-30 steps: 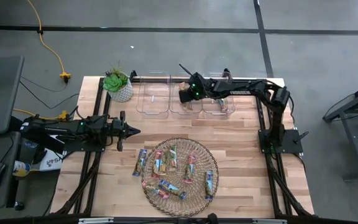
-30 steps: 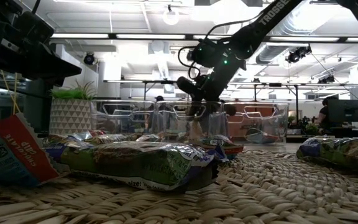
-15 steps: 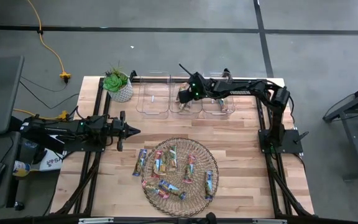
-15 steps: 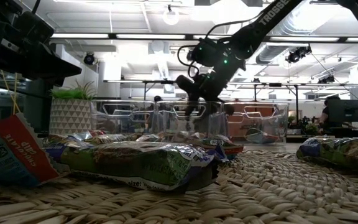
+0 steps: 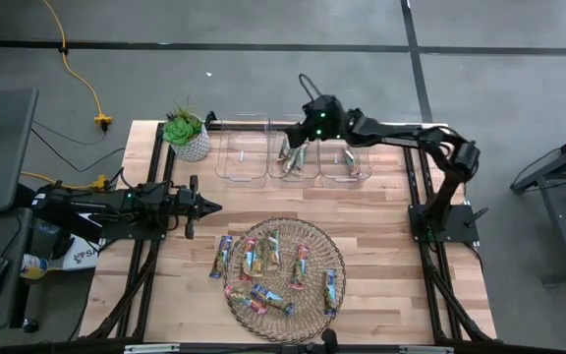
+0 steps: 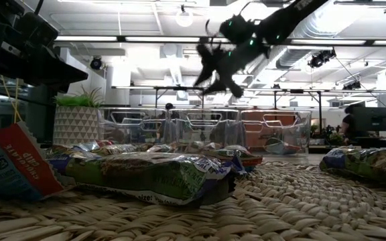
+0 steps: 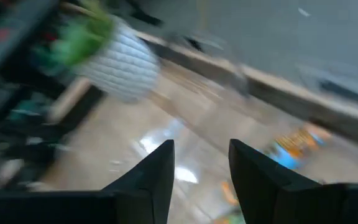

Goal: Pick and place Granola Bars by type
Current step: Put the red granola bar into the right transparent bin

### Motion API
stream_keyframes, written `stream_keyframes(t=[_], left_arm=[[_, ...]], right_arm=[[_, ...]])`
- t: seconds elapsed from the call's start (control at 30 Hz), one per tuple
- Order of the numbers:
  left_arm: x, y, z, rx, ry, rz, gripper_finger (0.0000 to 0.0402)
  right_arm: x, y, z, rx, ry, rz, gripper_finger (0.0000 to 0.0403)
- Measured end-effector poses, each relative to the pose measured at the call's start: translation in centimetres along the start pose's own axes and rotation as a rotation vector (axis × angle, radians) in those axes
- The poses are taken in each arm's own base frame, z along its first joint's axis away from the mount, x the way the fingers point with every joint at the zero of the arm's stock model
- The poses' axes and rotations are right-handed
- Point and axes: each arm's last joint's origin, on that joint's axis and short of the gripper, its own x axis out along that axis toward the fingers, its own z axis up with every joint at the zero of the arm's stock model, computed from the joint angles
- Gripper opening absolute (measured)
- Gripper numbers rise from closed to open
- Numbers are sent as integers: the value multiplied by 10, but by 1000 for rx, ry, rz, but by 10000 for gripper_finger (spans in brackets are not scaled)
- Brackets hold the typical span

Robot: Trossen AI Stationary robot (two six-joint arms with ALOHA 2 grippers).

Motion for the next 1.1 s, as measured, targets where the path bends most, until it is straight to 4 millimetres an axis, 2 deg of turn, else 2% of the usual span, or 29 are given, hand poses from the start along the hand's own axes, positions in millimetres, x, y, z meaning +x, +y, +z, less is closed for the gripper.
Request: stream_keyframes(t=[0.3,0.53,0.67,0.77,0.97,1.1], left_arm=[[0,0,0,0,0,0,1],[0,0,0,0,0,0,1],[0,0,0,0,0,0,1],[0,0,0,0,0,0,1],[0,0,0,0,0,0,1],[0,0,0,0,0,0,1]], right_arm=[[-74,42,35,-91,-106,308,135],[-134,76,42,-154,-164,490,135],[-158,93,36,-174,-161,545,135],[-168,103,27,-171,-116,572,135],[-169,120,-6,-155,91,574,135],[-169,128,-31,-104,227,483,135]])
